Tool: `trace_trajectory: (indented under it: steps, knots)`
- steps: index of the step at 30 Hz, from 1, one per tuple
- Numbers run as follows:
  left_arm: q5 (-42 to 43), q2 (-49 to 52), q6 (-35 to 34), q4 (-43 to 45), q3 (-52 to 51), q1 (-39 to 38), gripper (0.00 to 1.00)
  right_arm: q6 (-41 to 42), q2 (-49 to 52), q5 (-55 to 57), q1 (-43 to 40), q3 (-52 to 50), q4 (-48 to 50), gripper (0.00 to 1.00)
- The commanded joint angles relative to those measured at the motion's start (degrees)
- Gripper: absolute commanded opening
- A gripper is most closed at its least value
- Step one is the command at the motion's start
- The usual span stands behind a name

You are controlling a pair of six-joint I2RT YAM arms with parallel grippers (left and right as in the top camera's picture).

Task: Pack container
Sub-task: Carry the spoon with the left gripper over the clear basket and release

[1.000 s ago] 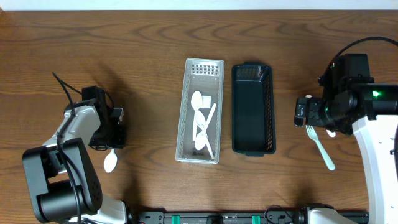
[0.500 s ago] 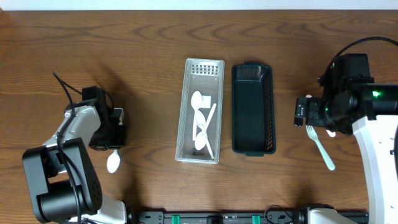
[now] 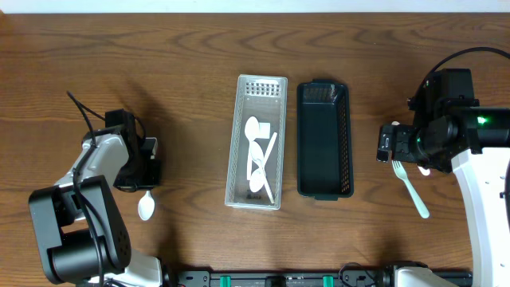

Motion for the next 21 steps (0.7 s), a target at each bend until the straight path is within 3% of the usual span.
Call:
trace_trajectory:
  steps: [1,7,12,21]
  knots:
    - [-1.36,-0.55,-2.99,-1.6,4.11,-1.05,0.06,-0.63,-0.22,-0.2,-0.46,0.63,0.04,0.99]
    - [-1.33,-7.43,-8.35,-8.5,12.63,-7.56,0.06,-0.63,-0.22,-0.2,-0.46,0.63,0.39,0.99]
    - [-1.33,-13.62,-15.45,-13.62,17.97,-18.49,0.06,-0.63,-0.22,-0.2,-0.46,0.63,1.05,0.99]
    - [-1.36,-16.85,-33.73,-9.64,18.4,-41.92,0.06,-0.63,-0.22,-0.15,-0.46,0.63,2.47,0.99]
